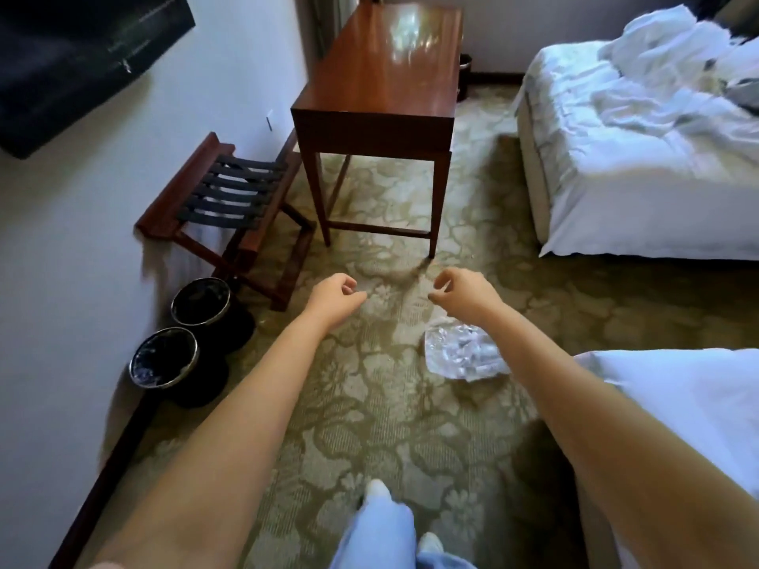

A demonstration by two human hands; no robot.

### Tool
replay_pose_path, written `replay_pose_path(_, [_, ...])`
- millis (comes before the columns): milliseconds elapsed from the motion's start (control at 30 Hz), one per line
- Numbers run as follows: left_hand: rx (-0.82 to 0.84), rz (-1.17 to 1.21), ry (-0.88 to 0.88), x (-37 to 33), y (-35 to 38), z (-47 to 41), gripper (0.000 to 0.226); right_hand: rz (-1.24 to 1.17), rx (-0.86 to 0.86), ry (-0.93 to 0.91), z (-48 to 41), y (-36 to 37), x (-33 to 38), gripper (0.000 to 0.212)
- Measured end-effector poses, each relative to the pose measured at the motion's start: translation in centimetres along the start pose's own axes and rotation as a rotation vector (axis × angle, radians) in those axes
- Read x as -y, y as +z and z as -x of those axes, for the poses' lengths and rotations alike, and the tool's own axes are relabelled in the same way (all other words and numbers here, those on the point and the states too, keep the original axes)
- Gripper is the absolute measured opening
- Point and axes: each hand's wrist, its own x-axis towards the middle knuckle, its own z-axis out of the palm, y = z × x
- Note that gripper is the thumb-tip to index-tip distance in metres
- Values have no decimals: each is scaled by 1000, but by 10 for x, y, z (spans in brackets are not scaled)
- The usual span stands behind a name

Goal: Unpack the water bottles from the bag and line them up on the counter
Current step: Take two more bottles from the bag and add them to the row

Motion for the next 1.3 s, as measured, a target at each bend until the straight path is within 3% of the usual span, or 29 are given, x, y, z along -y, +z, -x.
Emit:
replay_pose_path(367, [107,2,-92,-48,87,-191,37,103,153,25,-199,-18,-85,29])
replay_pose_path(700, [269,-61,-217,-47,193,-300,36,236,382,67,-324,11,-184,34])
replay_pose_path(1300, [366,-133,-244,132,499,-489,29,344,553,78,-517,274,-457,33])
